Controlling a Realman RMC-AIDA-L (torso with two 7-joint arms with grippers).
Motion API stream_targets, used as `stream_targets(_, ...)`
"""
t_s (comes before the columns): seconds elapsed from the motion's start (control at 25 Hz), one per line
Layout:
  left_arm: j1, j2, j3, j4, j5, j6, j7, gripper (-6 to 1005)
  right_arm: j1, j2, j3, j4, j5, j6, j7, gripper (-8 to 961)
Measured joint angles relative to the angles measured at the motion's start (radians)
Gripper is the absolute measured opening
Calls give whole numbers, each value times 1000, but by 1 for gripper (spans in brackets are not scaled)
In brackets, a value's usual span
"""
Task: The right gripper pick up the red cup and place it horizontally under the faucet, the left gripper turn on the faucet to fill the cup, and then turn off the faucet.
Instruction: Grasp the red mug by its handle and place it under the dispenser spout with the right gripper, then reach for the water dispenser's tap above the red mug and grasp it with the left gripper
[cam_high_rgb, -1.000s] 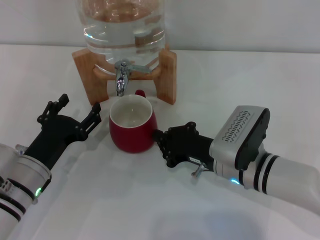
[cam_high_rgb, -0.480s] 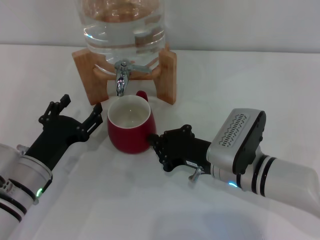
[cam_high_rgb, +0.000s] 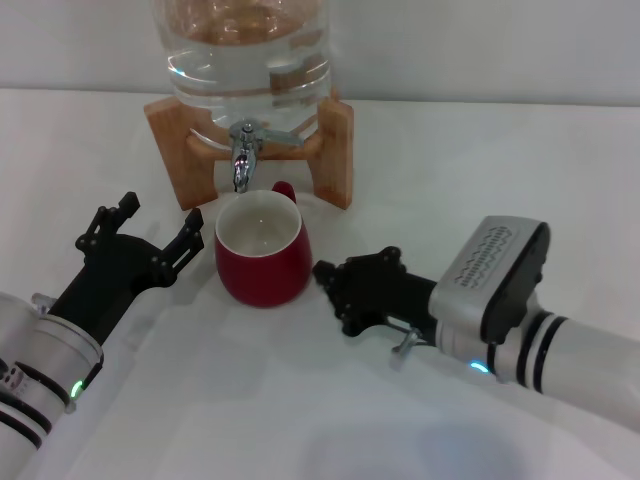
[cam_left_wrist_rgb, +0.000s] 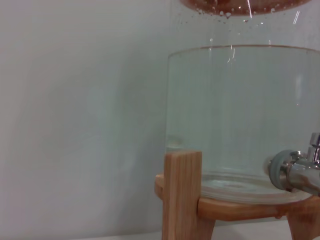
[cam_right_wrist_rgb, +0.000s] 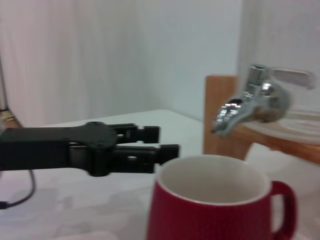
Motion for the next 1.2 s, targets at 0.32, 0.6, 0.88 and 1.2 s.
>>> stream_targets(0.32, 1, 1, -1, -1, 0, 2, 0, 886, -45, -8, 59, -37, -3, -5, -20, 102)
stream_targets(0.6, 1, 2, -2, -3, -1, 2, 0, 886, -76, -9, 71, -99, -3, -115, -21, 106)
stream_targets(0.88, 1, 2, -2, -6, -5, 2, 0, 886, -125, -8, 77, -161, -1, -276, -46, 173)
stream_targets(1.2, 0, 3, -2, -7, -9, 2, 0, 886, -200, -1, 167, -146, 8, -318, -158, 346)
